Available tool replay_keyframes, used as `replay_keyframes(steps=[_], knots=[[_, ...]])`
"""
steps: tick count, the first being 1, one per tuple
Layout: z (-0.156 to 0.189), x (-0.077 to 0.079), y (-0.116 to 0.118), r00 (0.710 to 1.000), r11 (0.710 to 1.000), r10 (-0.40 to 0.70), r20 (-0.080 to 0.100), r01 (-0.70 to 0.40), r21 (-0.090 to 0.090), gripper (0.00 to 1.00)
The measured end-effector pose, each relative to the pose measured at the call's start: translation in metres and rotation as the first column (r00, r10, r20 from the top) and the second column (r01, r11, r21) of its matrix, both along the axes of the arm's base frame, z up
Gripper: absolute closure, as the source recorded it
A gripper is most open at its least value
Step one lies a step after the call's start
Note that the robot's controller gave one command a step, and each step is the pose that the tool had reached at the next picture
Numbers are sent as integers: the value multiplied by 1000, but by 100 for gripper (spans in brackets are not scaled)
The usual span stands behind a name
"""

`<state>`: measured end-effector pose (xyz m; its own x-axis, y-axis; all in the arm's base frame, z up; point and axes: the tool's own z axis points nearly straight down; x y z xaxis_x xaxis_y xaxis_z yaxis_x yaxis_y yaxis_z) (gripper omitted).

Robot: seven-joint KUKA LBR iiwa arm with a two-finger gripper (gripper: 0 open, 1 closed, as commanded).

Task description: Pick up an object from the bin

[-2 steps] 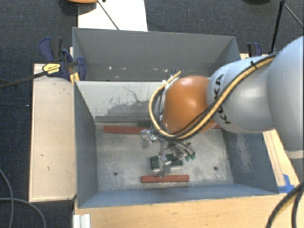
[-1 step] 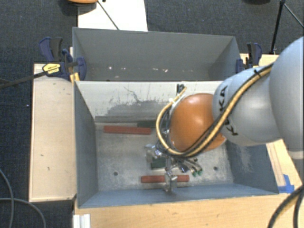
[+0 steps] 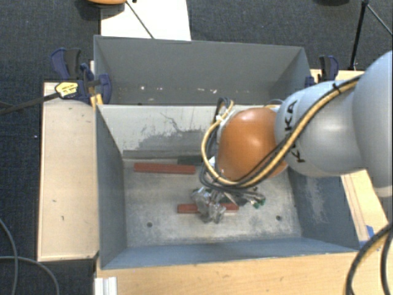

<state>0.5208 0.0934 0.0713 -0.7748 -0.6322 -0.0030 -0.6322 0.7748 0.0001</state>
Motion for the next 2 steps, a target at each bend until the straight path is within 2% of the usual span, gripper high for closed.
replay_keyframes(steps=[1,2], knots=[[-1,-1,-1,1000,1000,-5,-3,5,-1,0],[-1,-1,-1,1000,1000,-6,-3,6,-1,0]])
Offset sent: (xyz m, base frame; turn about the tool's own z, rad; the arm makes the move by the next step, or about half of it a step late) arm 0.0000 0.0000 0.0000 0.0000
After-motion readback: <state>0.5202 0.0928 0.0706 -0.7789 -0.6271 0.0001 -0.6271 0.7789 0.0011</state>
